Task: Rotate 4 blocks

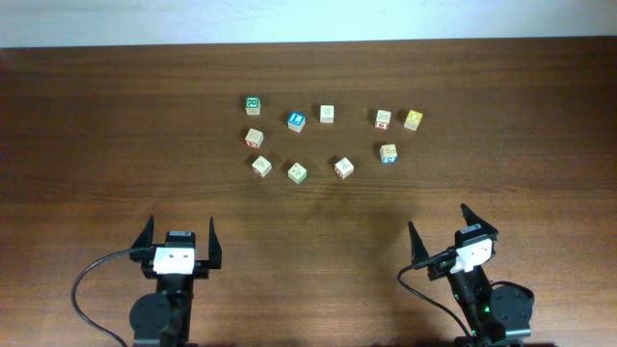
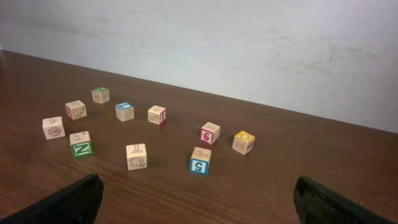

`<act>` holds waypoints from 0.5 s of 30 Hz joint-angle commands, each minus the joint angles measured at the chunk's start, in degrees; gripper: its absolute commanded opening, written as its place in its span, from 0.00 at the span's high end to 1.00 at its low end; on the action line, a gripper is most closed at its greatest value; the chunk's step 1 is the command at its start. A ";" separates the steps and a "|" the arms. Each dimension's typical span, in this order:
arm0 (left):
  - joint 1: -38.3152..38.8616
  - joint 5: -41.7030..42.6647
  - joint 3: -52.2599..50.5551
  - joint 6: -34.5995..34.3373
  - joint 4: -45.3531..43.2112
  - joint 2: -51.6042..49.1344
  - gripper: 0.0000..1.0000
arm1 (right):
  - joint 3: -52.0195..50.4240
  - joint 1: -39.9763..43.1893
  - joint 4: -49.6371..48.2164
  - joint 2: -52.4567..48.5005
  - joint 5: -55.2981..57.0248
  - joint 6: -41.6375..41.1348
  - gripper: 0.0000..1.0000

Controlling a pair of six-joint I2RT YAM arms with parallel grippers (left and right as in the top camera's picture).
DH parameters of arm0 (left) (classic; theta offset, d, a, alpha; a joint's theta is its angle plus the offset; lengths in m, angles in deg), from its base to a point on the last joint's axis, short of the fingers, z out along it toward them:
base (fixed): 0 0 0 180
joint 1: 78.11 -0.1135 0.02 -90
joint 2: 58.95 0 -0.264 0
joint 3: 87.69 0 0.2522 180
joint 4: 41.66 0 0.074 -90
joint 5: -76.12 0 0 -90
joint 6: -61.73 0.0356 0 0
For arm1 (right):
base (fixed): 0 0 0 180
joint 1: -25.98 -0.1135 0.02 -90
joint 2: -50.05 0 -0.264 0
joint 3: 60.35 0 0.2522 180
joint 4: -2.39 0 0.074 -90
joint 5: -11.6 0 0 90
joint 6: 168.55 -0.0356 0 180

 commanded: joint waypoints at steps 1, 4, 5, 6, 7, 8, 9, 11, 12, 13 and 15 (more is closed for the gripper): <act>-0.31 0.50 -0.44 0.94 -0.07 0.55 0.01 | -0.52 0.33 0.09 -0.26 0.68 0.11 0.02; -0.31 0.50 -0.44 0.94 -0.07 0.55 0.01 | -0.52 0.33 0.09 -0.26 0.68 0.11 0.02; -0.31 0.50 -0.44 0.94 -0.07 0.55 0.01 | -0.52 0.33 0.09 -0.26 0.70 0.11 0.02; -0.31 -0.09 -0.44 0.98 -0.15 0.55 0.01 | -0.52 0.33 0.04 -0.26 0.72 0.13 0.02; -0.31 -3.65 -0.44 0.98 -0.90 0.55 0.01 | -0.52 0.33 -0.26 -0.26 0.72 0.13 0.02; -0.31 -7.41 -0.44 0.96 -0.92 0.55 0.01 | -0.52 0.33 -0.35 -0.26 0.70 0.13 0.02; -0.31 -9.81 -0.44 0.96 -1.14 0.55 0.01 | -0.52 0.33 -0.31 -0.26 0.70 0.11 0.02; -0.31 -9.68 -0.44 0.94 -1.14 0.55 0.01 | -0.52 0.33 -0.13 -0.26 0.66 0.11 0.02; -0.31 -9.64 -0.44 0.94 -1.14 0.55 0.01 | -0.52 0.33 -0.31 -0.26 0.13 0.09 0.02; -0.31 -9.64 -0.44 0.94 -1.14 0.55 0.01 | -0.52 0.33 -0.83 -0.26 -1.53 0.09 0.02; -0.31 -7.58 -0.42 0.92 -1.25 0.55 0.01 | -0.52 0.33 -1.07 -0.26 -2.62 -0.48 0.02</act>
